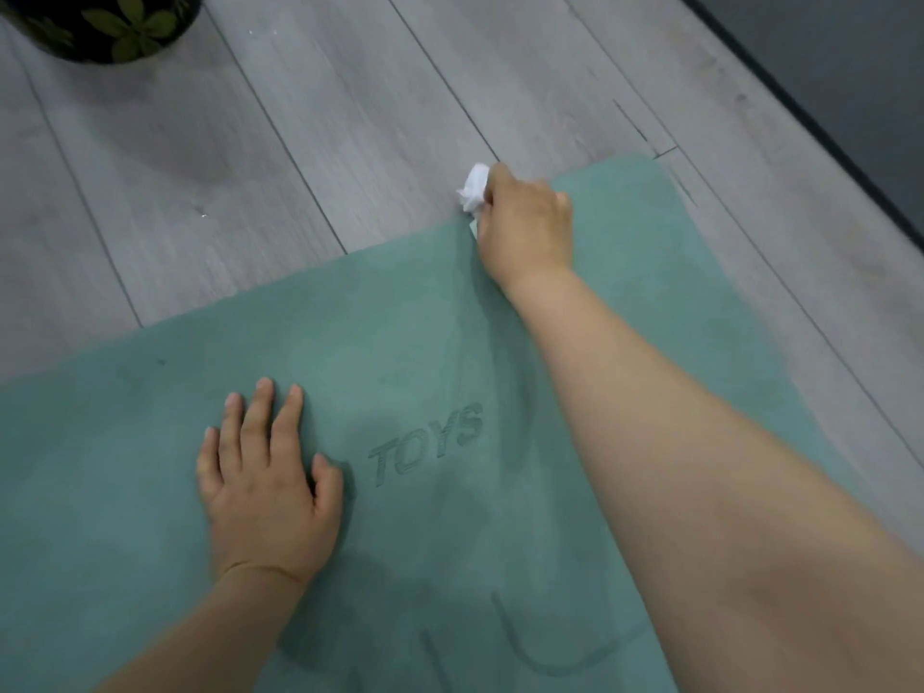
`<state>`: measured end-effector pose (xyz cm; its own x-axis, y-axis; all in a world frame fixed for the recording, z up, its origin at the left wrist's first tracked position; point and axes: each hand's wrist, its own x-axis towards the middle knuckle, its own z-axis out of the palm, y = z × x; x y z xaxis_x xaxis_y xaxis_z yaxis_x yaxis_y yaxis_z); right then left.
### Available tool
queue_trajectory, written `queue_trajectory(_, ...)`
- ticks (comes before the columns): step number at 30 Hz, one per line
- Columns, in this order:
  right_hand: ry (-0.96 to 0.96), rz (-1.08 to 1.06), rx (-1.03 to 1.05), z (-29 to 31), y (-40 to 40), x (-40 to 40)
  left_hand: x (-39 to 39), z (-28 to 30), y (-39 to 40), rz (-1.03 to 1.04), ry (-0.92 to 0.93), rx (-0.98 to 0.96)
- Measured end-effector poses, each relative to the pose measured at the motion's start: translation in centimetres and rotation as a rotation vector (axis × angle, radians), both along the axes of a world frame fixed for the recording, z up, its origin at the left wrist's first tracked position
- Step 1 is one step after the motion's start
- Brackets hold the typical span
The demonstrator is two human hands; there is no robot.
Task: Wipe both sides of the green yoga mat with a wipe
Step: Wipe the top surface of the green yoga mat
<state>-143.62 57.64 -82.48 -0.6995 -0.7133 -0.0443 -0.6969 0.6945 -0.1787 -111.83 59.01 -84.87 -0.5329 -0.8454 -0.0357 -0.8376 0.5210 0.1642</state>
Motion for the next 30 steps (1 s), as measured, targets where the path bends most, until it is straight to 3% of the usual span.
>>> queue_trajectory(4, 0.024, -0.133, -0.104, -0.7, 10.7, 3.3, -0.2, 0.2, 0.1, 0.000, 0.000, -0.002)
queue_trajectory(7, -0.041, -0.276, -0.026, 0.0, 22.3, 6.8, 0.0, 0.3, 0.2, 0.001, 0.000, -0.002)
queue_trajectory(9, -0.102, -0.323, -0.015, 0.7, 25.5, 8.0, -0.1, 0.2, 0.3, 0.001, 0.010, -0.003)
queue_trajectory(11, -0.083, -0.203, -0.044, 0.3, 23.0, 5.8, -0.3, 0.3, 0.2, 0.000, 0.016, -0.014)
queue_trajectory(14, 0.024, -0.039, -0.098, -0.8, 12.6, -0.3, -0.2, 0.3, -0.1, -0.013, 0.009, -0.020)
queue_trajectory(17, 0.030, -0.010, -0.063, -0.6, 2.6, -5.2, -0.2, 0.2, 0.1, -0.016, 0.008, -0.029)
queue_trajectory(19, 0.010, -0.025, -0.013, -0.4, 1.1, -5.9, -0.3, 0.2, 0.1, -0.014, 0.016, -0.029)
queue_trajectory(23, 0.038, -0.183, -0.082, -1.2, 12.1, -2.3, -0.2, 0.3, -0.1, -0.016, 0.020, -0.023)
queue_trajectory(27, -0.018, -0.579, 0.034, 0.0, 28.1, 3.4, -0.2, 0.3, 0.1, -0.006, 0.036, -0.011)
queue_trajectory(30, -0.059, -0.751, -0.020, 0.4, 28.9, 5.2, -0.4, 0.4, 0.2, -0.001, 0.046, 0.002)
